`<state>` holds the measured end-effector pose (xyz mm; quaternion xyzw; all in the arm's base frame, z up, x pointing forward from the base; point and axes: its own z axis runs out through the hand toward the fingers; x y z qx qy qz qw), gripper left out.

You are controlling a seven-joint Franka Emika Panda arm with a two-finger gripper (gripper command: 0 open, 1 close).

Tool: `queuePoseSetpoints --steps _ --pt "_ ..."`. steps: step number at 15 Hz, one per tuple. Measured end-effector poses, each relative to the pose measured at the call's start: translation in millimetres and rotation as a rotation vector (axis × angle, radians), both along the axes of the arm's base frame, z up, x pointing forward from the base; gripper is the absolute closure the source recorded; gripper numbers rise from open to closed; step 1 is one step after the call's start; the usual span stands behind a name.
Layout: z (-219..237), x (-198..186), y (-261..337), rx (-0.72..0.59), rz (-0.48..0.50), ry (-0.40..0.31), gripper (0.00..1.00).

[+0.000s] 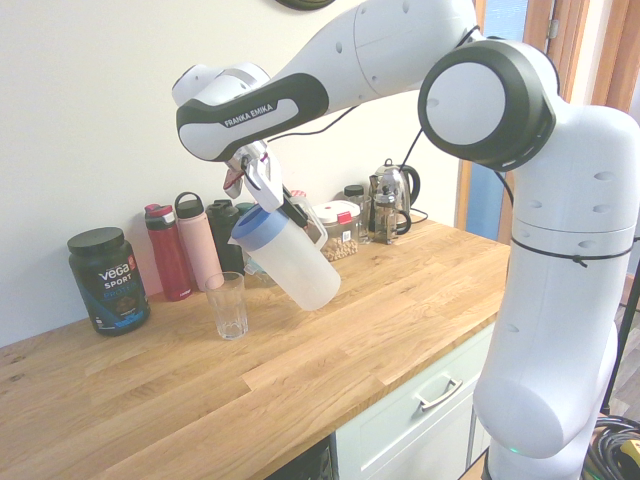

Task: Pour me some water

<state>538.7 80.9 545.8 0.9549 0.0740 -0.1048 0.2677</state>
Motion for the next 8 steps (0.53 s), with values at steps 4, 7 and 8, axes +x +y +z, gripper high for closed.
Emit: queuePoseSetpoints --steps 4,7,8 --pt "-15 6 8 -0.089 0.016 0.056 1.00" --pt "-23 13 16 -0.116 0.029 0.068 1.00" --pt "-24 14 21 -0.130 0.033 0.071 1.00"
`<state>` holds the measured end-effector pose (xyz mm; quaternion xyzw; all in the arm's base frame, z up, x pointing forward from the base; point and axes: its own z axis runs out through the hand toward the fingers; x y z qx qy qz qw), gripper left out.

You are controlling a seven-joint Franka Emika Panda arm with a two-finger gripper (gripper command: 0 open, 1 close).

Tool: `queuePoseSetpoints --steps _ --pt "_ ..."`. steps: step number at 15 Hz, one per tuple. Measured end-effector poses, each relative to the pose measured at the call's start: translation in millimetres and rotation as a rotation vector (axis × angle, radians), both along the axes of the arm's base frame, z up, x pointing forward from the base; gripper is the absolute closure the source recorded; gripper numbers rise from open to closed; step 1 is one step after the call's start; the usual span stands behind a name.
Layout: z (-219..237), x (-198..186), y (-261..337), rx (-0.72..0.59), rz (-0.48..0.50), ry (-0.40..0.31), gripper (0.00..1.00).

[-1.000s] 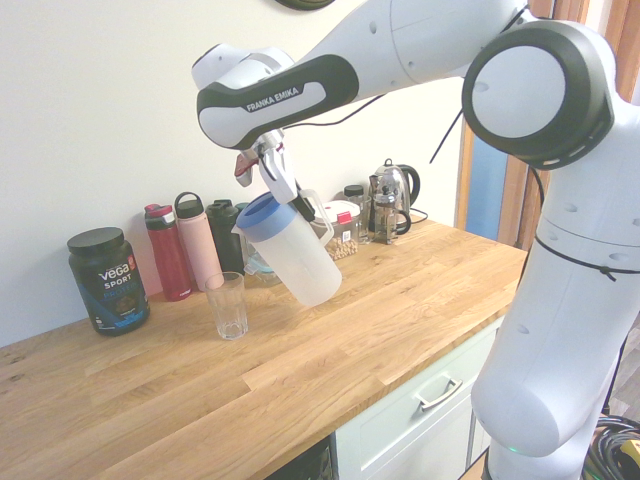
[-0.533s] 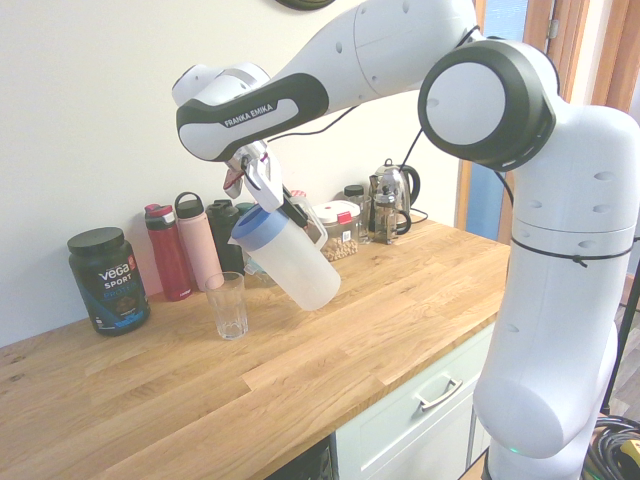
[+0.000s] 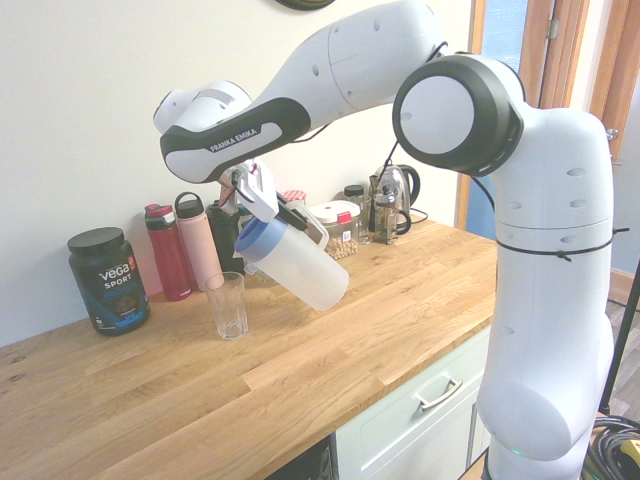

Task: Pour me some water

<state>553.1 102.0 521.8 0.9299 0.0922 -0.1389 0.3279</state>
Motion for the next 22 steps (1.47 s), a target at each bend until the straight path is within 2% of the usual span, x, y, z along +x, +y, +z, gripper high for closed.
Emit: queuePoseSetpoints --steps 12,22 --pt "-29 12 33 -0.173 0.039 0.068 1.00" --pt "-34 11 37 -0.189 0.028 0.069 1.00"
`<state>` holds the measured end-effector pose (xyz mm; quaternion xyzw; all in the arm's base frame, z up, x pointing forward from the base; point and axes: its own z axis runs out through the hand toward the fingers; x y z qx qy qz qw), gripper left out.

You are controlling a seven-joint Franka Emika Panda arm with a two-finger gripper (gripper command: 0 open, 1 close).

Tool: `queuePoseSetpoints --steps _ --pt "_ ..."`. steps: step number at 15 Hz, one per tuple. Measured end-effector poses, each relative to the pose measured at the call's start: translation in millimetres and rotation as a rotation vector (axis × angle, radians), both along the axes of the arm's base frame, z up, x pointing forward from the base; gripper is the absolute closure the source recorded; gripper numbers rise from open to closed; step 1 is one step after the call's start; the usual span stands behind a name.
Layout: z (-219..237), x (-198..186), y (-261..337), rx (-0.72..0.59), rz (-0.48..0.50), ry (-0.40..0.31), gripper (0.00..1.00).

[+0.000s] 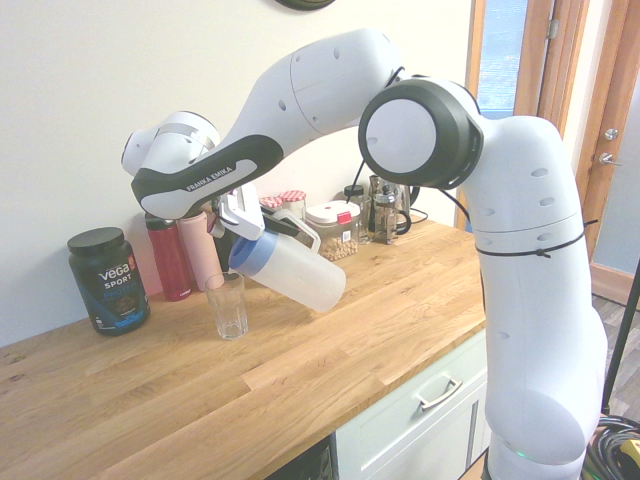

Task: Pour me some water

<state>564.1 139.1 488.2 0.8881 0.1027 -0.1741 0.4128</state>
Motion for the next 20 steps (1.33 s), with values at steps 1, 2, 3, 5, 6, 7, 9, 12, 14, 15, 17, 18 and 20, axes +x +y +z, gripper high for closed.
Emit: queuePoseSetpoints --steps 1,2,3,5,6,7,9,12,14,15,17,18,20 --pt "1 0 0 0.001 -0.001 -0.004 1.00" --pt "4 1 0 0.003 -0.002 -0.010 1.00" --pt "10 0 0 0.011 -0.004 -0.020 1.00" --pt "32 -6 -3 0.058 -0.017 -0.055 1.00" --pt "50 -12 -8 0.098 -0.029 -0.083 1.00" --pt "71 -18 -21 0.145 -0.045 -0.121 1.00" --pt "107 -38 -62 0.239 -0.103 -0.203 1.00" --pt "132 -75 -137 0.352 -0.240 -0.309 1.00" --pt "137 -100 -181 0.411 -0.341 -0.358 1.00" --pt "137 -114 -201 0.442 -0.394 -0.378 1.00" --pt "129 -135 -228 0.503 -0.495 -0.425 1.00" --pt "123 -141 -237 0.528 -0.540 -0.457 1.00" --pt "105 -147 -250 0.569 -0.621 -0.523 1.00"
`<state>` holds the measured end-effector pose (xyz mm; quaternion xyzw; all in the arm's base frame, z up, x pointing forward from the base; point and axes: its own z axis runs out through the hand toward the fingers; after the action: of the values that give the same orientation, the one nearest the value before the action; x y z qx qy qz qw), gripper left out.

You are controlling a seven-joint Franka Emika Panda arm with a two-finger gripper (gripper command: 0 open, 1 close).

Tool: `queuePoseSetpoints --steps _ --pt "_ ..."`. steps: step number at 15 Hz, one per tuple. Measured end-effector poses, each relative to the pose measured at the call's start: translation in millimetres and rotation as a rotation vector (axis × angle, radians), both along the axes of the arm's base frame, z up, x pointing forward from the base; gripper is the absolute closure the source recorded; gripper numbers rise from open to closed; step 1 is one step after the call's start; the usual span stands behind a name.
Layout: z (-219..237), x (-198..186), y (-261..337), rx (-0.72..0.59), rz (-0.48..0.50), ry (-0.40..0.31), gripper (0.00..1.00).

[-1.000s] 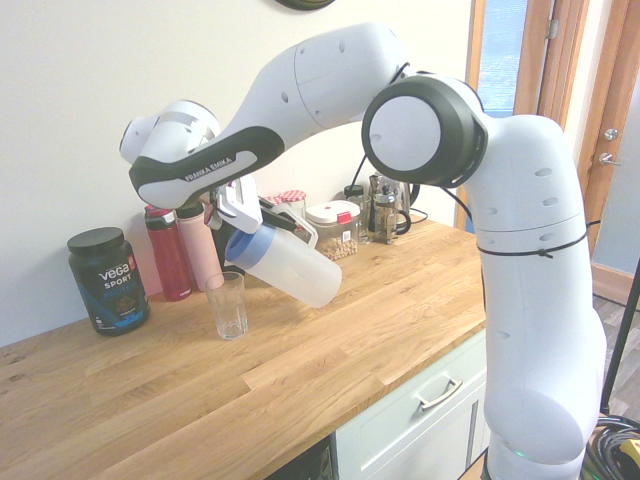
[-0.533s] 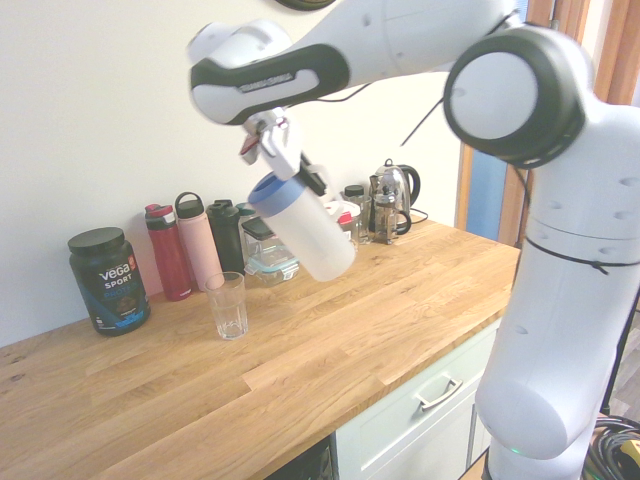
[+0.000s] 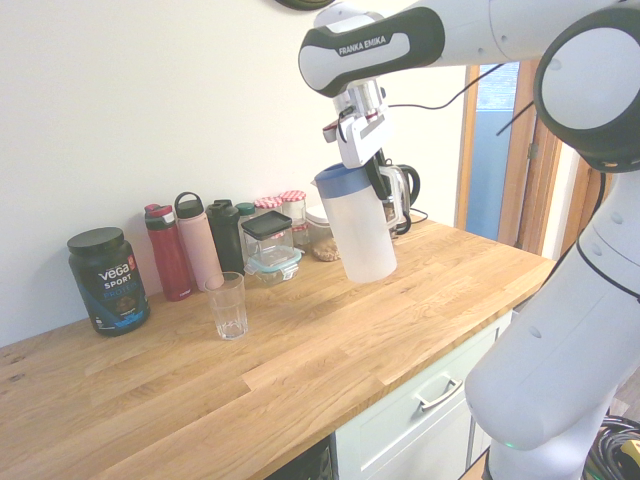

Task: Pour me some water

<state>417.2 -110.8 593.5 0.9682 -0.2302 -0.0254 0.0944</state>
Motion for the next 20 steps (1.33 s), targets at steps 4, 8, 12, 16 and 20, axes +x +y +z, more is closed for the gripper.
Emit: queuePoseSetpoints --steps 4,8,12,16,20 --pt "-21 -10 -31 0.030 -0.145 -0.141 1.00" --pt "-37 -27 -60 0.039 -0.263 -0.286 1.00" --pt "-52 -40 -70 0.066 -0.135 -0.274 1.00" --pt "-61 -46 -78 0.040 -0.044 -0.224 1.00" --pt "-70 -48 -88 0.034 -0.054 -0.225 1.00"
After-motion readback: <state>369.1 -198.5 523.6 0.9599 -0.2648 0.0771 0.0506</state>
